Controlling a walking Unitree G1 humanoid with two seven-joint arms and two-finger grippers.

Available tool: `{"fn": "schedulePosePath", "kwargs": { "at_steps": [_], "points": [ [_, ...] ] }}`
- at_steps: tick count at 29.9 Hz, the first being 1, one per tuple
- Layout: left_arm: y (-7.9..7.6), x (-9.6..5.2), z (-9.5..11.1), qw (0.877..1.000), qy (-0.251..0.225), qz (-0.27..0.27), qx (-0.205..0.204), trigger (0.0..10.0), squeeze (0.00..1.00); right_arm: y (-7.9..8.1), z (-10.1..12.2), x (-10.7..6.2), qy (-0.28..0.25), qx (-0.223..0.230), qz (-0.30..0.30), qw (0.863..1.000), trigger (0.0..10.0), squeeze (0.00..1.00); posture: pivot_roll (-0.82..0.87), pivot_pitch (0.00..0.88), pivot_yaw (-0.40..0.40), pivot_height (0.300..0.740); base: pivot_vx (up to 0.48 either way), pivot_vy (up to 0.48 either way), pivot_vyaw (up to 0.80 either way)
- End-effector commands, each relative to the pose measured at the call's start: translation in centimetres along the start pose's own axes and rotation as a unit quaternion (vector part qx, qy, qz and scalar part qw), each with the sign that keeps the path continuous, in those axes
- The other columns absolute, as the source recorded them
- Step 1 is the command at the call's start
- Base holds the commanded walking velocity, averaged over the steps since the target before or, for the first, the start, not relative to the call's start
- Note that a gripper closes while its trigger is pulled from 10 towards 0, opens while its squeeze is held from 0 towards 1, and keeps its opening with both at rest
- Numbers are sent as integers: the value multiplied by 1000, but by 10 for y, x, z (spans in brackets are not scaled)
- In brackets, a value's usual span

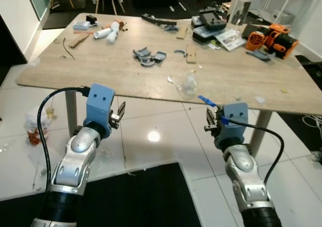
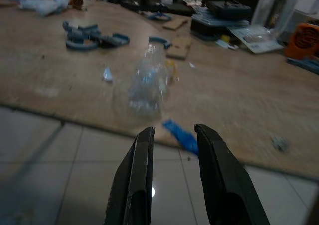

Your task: Picking trash to rubbish bin

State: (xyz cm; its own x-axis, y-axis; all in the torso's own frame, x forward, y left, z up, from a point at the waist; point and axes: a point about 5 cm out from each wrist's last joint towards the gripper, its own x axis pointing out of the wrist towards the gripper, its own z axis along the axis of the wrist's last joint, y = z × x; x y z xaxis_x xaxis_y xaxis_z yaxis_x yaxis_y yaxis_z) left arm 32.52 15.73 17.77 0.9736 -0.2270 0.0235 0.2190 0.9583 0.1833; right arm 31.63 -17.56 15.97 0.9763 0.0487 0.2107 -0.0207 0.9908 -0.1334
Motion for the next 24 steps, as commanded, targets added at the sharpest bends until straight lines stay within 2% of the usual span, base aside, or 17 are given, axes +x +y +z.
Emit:
{"fn": "schedulePosePath", "kwargs": {
  "at_steps": [1, 6, 21, 24],
  "points": [
    [-2, 0, -2, 1000, 5, -4, 1, 10000, 0, -5, 5, -1, -16, 1, 1, 1000, 10000, 0, -35, 152, 35, 740, 480, 0, 0],
    [-4, 0, -2, 1000, 5, -7, 2, 10000, 0, 7, 18, -2, -65, 21, 73, 995, 10000, 0, -38, 155, 36, 740, 480, 0, 0],
    [-3, 0, -3, 1000, 6, -6, 3, 10000, 0, 22, 20, -4, -70, 18, 117, 990, 10000, 0, -36, 156, 34, 740, 475, 0, 0],
    [-6, 0, -2, 1000, 0, -13, -4, 10000, 0, 26, 19, -7, -69, 20, 124, 990, 10000, 0, -36, 160, 34, 740, 135, 0, 0]
  ]
}}
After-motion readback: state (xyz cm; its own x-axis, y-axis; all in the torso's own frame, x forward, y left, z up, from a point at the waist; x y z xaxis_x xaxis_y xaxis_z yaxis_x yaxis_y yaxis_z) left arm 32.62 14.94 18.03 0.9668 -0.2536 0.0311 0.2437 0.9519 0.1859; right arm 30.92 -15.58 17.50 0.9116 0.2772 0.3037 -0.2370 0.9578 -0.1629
